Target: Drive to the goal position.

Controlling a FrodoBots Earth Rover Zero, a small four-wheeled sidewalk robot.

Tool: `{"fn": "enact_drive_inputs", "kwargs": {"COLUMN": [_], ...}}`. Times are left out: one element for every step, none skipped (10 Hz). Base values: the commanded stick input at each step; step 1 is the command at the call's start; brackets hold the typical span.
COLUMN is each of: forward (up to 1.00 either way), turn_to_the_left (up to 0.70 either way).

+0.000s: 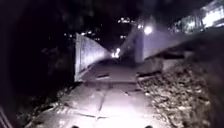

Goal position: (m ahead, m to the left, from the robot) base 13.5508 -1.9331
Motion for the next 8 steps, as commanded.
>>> {"fn": "enact_drive_inputs", "kwargs": {"forward": [0.50,0.50,0.50,0.50,0.50,0.50,0.50,0.50], "turn_to_the_left": [0.00,0.00,-0.03,-0.50,-0.50,-0.09,0.00,0.00]}}
